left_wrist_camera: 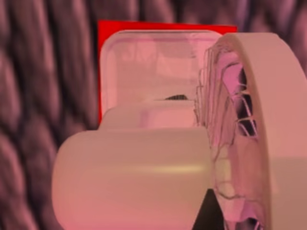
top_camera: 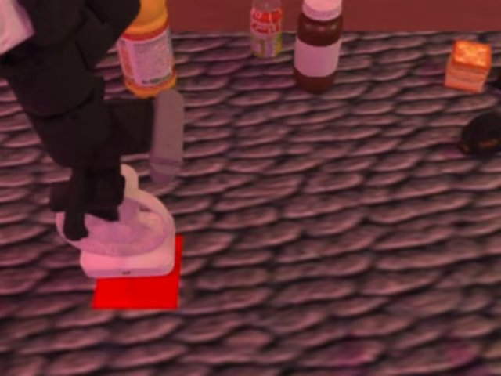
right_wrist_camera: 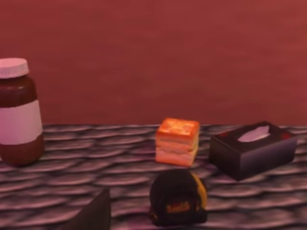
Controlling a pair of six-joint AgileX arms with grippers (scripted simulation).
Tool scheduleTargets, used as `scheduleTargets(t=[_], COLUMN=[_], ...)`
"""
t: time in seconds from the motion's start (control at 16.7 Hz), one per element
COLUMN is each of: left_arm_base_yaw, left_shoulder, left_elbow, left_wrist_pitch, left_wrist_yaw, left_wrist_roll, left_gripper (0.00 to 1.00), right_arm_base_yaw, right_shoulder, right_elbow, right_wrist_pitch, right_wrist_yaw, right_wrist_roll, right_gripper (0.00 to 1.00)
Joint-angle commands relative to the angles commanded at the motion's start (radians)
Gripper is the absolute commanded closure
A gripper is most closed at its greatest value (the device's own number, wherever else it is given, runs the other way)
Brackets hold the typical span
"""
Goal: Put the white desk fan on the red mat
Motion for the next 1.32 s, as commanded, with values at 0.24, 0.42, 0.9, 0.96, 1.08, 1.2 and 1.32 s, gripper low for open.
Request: scheduleTargets(t=[0.24, 0.42, 0.9, 0.96, 1.08, 1.2, 1.32], left_arm_base_yaw=[0.014, 0.010, 0.017, 0.017, 0.017, 0.017, 0.017], left_shoulder=[-0.031, -0.028, -0.013, -0.013, -0.013, -0.013, -0.013], left_elbow=[-0.043, -0.041, -0.161, -0.161, -0.161, -0.161, -0.161], left_wrist_pitch=[0.012, 0.010, 0.149, 0.149, 0.149, 0.149, 0.149], left_wrist_yaw=[0.004, 0.002, 0.004, 0.004, 0.004, 0.004, 0.004], left_wrist_roll=[0.044, 0.043, 0.046, 0.046, 0.046, 0.046, 0.046], left_gripper=[1.00, 1.00, 1.00, 1.00, 0.92, 0.77, 0.62], right_arm_base_yaw=[0.000, 0.000, 0.000, 0.000, 0.000, 0.000, 0.000], right_shoulder=[0.000, 0.000, 0.000, 0.000, 0.000, 0.000, 0.000], right_elbow=[0.000, 0.000, 0.000, 0.000, 0.000, 0.000, 0.000], right_wrist_pitch=[0.000, 0.000, 0.000, 0.000, 0.000, 0.000, 0.000], right_wrist_yaw=[0.000, 0.000, 0.000, 0.000, 0.000, 0.000, 0.000], right_wrist_roll=[0.000, 0.000, 0.000, 0.000, 0.000, 0.000, 0.000], right_gripper=[0.00, 0.00, 0.00, 0.00, 0.00, 0.00, 0.00])
